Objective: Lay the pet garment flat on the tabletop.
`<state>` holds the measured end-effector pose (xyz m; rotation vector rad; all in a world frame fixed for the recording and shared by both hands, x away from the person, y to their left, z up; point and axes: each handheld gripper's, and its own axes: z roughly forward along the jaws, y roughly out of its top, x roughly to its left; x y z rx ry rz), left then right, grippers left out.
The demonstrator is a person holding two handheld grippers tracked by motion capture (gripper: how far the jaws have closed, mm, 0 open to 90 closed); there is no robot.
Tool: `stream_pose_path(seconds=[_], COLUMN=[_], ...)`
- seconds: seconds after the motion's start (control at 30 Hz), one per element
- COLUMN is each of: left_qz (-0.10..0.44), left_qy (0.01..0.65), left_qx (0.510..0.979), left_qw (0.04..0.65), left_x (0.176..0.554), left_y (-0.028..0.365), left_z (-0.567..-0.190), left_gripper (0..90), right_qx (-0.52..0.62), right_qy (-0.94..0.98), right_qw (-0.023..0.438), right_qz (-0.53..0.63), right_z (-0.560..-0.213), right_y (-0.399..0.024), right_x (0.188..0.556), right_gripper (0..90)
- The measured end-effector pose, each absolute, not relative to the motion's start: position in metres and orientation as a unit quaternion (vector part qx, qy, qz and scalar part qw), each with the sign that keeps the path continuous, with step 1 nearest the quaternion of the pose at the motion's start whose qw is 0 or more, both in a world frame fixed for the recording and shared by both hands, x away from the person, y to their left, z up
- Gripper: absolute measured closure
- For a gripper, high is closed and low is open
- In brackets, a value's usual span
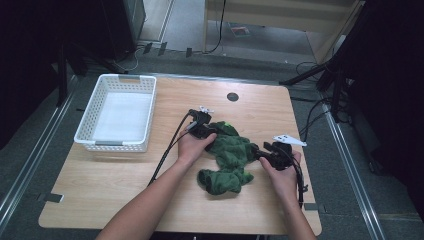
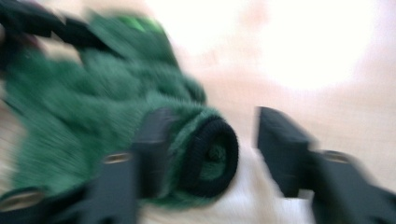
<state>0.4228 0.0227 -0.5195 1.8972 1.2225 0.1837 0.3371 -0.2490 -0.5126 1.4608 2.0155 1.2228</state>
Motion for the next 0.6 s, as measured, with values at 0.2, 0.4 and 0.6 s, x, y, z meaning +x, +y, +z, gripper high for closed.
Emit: stream_pose_path(seconds=[0.2, 0.4, 0.6], left_qz=[0.069, 0.035, 0.016], left_qy=[0.477, 0.469, 0.472], left_qx=[0.752, 0.782, 0.796], left_qw=[0.449, 0.409, 0.379], left_x=[0.424, 0.432, 0.449], left_y=[0.017, 0.002, -0.012], left_z=[-0.505, -0.513, -0.518], left_gripper=[73.3, 79.8, 79.0], right_qx=[0.453, 0.462, 0.448], right_qy=[0.707, 0.760, 0.795], right_qw=[0.196, 0.179, 0.136], right_qz=[0.507, 0.422, 0.387], right_z=[-0.475, -0.508, -0.536], right_y=[-0.218, -0.169, -0.153], right_x=[0.311, 0.327, 0.331], right_gripper=[61.0, 70.6, 71.5])
